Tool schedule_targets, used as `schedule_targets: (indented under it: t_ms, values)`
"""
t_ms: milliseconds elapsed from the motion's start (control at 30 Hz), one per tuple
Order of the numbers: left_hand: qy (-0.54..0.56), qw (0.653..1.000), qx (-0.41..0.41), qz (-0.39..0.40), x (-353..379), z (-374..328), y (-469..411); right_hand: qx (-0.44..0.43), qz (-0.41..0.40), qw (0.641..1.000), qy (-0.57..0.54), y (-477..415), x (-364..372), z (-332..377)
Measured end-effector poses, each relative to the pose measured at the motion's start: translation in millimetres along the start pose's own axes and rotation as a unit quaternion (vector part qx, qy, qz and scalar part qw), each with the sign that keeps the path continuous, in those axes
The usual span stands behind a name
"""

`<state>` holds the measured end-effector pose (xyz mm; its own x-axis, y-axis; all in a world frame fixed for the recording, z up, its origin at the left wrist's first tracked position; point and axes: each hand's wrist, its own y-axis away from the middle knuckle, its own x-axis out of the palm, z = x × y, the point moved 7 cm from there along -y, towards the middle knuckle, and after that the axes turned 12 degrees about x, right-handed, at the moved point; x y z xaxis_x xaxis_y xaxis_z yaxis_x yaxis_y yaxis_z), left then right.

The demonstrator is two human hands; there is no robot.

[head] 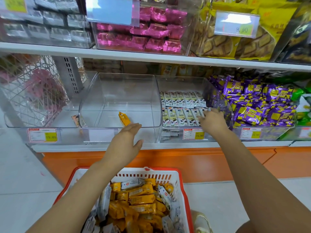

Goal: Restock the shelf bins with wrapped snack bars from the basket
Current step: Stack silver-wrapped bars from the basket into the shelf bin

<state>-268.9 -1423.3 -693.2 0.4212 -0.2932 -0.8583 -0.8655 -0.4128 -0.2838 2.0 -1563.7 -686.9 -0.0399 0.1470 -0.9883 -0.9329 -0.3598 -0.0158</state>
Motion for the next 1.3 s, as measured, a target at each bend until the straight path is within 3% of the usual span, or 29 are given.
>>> schedule_targets:
  t_ms: [200,300,400,467,667,767,867,1067,1300]
  values:
    - [0.007,1.0,0.017,0.002,-1,-1,3,-0.009,-0.082,0.988,-0.128,15,-23,-11]
    - [0.037,0.998,0.031,-0.035,-9,-2,15,-0.038,-0.128,0.972,-0.195,53,-41,-4]
    - [0.052,0.996,0.044,-0.061,-13,-2,36,-0.091,-0.064,0.964,-0.24,103,-31,20]
    - [0.033,0.999,0.035,-0.004,-1,3,51,-0.136,0.022,0.961,-0.238,137,0,38]
    - [-0.108,0.959,-0.008,0.262,59,46,124,-0.177,0.3,0.934,-0.084,213,149,48]
    - [-0.068,0.938,-0.063,0.333,82,70,167,-0.209,0.358,0.909,0.047,250,201,39]
    - [-0.056,0.925,-0.105,0.361,102,85,199,-0.233,0.429,0.859,0.154,276,225,28]
    - [-0.166,0.904,-0.12,0.374,116,76,210,-0.31,0.42,0.807,0.276,290,217,22]
    - [-0.167,0.883,-0.153,0.41,131,74,201,-0.372,0.356,0.793,0.326,314,216,16]
